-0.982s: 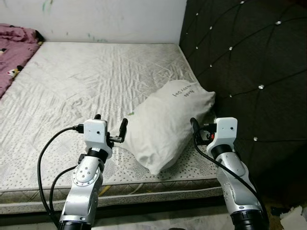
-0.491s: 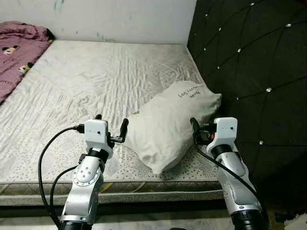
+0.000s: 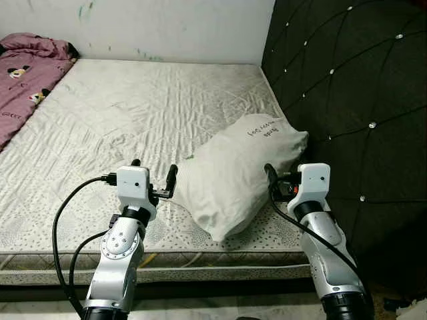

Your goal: Clean up the room

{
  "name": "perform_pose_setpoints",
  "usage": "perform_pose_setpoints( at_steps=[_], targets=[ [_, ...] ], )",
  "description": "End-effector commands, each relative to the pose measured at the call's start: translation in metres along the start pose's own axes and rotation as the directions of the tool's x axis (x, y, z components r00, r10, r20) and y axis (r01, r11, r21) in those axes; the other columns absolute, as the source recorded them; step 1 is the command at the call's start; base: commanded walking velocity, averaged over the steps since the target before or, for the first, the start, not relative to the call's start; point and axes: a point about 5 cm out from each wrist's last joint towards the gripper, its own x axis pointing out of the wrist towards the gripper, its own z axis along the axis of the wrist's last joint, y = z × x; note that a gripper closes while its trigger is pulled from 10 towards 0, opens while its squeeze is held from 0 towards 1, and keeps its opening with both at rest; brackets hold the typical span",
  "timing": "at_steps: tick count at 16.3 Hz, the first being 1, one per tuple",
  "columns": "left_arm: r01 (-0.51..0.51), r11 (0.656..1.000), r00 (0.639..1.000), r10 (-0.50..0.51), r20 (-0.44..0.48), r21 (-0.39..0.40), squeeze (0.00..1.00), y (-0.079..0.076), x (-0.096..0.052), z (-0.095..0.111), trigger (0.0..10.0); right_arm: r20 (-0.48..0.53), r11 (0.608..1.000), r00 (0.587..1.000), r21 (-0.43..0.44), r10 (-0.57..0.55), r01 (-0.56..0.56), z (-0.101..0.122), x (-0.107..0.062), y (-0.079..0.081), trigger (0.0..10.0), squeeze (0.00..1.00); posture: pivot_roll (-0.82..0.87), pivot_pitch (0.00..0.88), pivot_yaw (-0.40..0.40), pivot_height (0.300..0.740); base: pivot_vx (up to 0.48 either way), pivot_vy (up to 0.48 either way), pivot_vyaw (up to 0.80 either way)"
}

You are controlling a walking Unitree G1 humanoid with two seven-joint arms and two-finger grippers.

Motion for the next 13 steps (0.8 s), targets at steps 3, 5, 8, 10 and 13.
perform_pose_setpoints(
  at_steps=[3, 5, 8, 10, 13],
  targets=[
    [0.004, 1.0, 1.0, -0.004, -0.013, -0.004, 0.0, -0.0002, 0.0011, -0.0011, 10.0, 0.003, 1.0, 1.0, 0.003, 0.003, -0.003, 0.0025, 0.0015, -0.0002, 10.0, 0.0, -0.01, 0.0, -0.027, 0.74, 0.0, 0.0, 0.0],
    [0.005, 1.0, 1.0, -0.005, -0.015, 0.004, 0.0, -0.0003, 0.0009, -0.0012, 10.0, 0.002, 1.0, 1.0, 0.004, 0.003, -0.003, 0.0024, 0.0012, -0.0001, 10.0, 0.0, -0.01, 0.0, -0.027, 0.74, 0.0, 0.0, 0.0],
    [0.003, 1.0, 1.0, -0.003, -0.014, 0.005, 0.0, 0.0, 0.0012, -0.0009, 10.0, 0.002, 1.0, 1.0, 0.003, 0.004, -0.004, 0.0025, 0.0015, 0.0003, 10.0, 0.0, -0.01, 0.0, -0.027, 0.74, 0.0, -0.19, 0.0],
    [0.003, 1.0, 1.0, -0.003, -0.014, 0.005, 0.0, -0.0001, 0.0013, -0.0008, 10.0, 0.002, 1.0, 1.0, 0.004, 0.004, -0.004, 0.0025, 0.0016, 0.0002, 10.0, 0.0, -0.01, 0.0, -0.027, 0.74, 0.0, -0.313, 0.0],
    [0.004, 1.0, 1.0, -0.003, -0.014, 0.003, 0.0, -0.0003, 0.0015, -0.0009, 10.0, 0.001, 1.0, 1.0, 0.002, 0.004, -0.004, 0.0023, 0.0017, 0.0, 10.0, 0.0, -0.01, 0.0, -0.026, 0.74, 0.0, -0.314, 0.0]
  ],
)
